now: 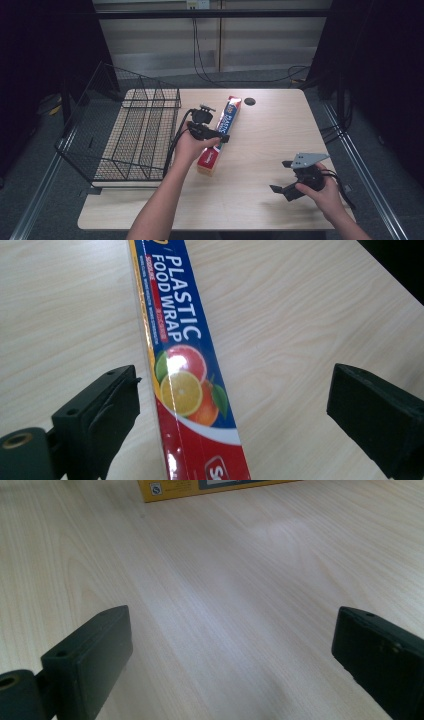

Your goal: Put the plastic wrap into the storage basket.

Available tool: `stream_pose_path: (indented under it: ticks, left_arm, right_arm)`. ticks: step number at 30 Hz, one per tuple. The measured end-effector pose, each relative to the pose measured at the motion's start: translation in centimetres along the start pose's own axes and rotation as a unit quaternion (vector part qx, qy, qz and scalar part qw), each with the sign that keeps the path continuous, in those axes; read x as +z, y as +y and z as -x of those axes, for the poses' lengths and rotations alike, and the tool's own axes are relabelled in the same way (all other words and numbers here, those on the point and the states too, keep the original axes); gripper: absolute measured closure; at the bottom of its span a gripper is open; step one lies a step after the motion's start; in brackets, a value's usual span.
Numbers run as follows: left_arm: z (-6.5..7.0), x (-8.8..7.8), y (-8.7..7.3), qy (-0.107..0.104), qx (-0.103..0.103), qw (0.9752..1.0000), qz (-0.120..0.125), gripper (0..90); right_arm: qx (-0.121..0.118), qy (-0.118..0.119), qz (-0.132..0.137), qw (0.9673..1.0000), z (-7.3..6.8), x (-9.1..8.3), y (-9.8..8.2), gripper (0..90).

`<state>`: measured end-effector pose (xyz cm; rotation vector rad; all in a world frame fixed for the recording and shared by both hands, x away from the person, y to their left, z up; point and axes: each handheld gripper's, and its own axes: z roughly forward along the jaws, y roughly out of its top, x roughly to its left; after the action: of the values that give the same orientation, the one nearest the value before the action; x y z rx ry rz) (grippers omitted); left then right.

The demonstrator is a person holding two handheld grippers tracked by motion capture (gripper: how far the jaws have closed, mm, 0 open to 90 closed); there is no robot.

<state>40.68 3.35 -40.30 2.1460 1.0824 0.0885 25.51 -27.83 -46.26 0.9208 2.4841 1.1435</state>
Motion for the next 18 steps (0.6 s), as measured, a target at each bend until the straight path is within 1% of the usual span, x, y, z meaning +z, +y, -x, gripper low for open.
stream_pose_path:
  ticks: [1, 2, 3, 4, 5, 7, 8, 9, 10, 11, 12, 13, 14, 15, 16, 17, 18]
  left_arm:
    - [0.0, 0.2, 0.2, 0.003, -0.005, 1.0000, -0.001, 6.5]
    - [-0.1, 0.4, 0.5, 0.005, -0.003, 1.0000, -0.007, 6.6]
    - [-0.1, 0.7, 0.6, 0.007, -0.010, 0.9999, -0.006, 6.6]
    - [-0.3, 0.9, 0.8, 0.008, -0.007, 0.9999, -0.010, 6.8]
    - [-0.3, 1.0, 1.0, 0.010, -0.011, 0.9999, -0.009, 6.7]
    - [-0.5, 1.3, 1.3, 0.015, -0.005, 0.9998, -0.014, 6.9]
    - [-0.6, 1.4, 1.4, 0.017, -0.006, 0.9997, -0.017, 6.9]
    - [-0.6, 1.6, 1.6, 0.018, -0.007, 0.9997, -0.014, 7.0]
    - [-0.6, 1.8, 1.7, 0.023, -0.010, 0.9995, -0.017, 7.3]
    - [-0.7, 2.0, 1.8, 0.022, -0.007, 0.9995, -0.019, 7.4]
    - [-0.8, 2.1, 1.9, 0.022, -0.010, 0.9996, -0.018, 7.7]
    - [-1.0, 2.3, 2.0, 0.027, -0.003, 0.9994, -0.023, 8.2]
    - [-1.0, 2.5, 2.1, 0.030, -0.011, 0.9993, -0.020, 8.3]
    - [-1.1, 2.6, 2.1, 0.029, -0.010, 0.9993, -0.020, 8.3]
    - [-1.2, 2.7, 2.2, 0.031, -0.004, 0.9991, -0.028, 8.3]
    - [-1.2, 2.9, 2.2, 0.033, -0.008, 0.9990, -0.028, 8.3]
    - [-1.3, 3.2, 2.3, 0.035, -0.007, 0.9990, -0.028, 8.3]
  right_arm:
    - [0.000, -0.002, 0.000, 1.0000, 0.0, 0.0, 0.0, 2.8]
    - [0.000, -0.002, 0.001, 1.0000, 0.0, 0.0, 0.0, 2.8]
    - [-0.001, 0.000, 0.001, 1.0000, 0.0, 0.0, 0.0, 2.8]
    - [0.000, 0.000, 0.002, 1.0000, 0.0, 0.0, 0.0, 2.8]
    - [-0.001, 0.000, 0.002, 1.0000, 0.0, 0.0, 0.0, 2.8]
    - [0.002, -0.002, 0.004, 1.0000, 0.0, 0.0, 0.0, 2.7]
    - [0.001, -0.001, 0.004, 1.0000, 0.0, 0.0, 0.1, 2.8]
    - [-0.001, -0.003, 0.006, 1.0000, 0.0, 0.0, 0.0, 2.7]
    - [0.000, -0.002, 0.005, 1.0000, 0.0, 0.0, 0.0, 2.7]
    - [-0.002, -0.002, 0.005, 1.0000, 0.0, 0.1, 0.0, 2.8]
    - [-0.003, 0.000, 0.004, 1.0000, 0.0, 0.1, 0.0, 2.7]
    - [-0.003, 0.001, 0.004, 1.0000, 0.0, 0.1, 0.1, 2.8]
    - [-0.002, 0.001, 0.004, 1.0000, 0.0, 0.1, 0.1, 2.8]
    - [-0.003, 0.000, 0.005, 1.0000, 0.0, 0.1, 0.0, 2.7]
    - [-0.003, 0.001, 0.004, 1.0000, 0.0, 0.1, 0.0, 2.7]
    - [-0.002, 0.003, 0.003, 1.0000, 0.0, 0.1, 0.0, 2.7]
    - [-0.001, 0.002, 0.004, 1.0000, 0.0, 0.2, 0.0, 2.8]
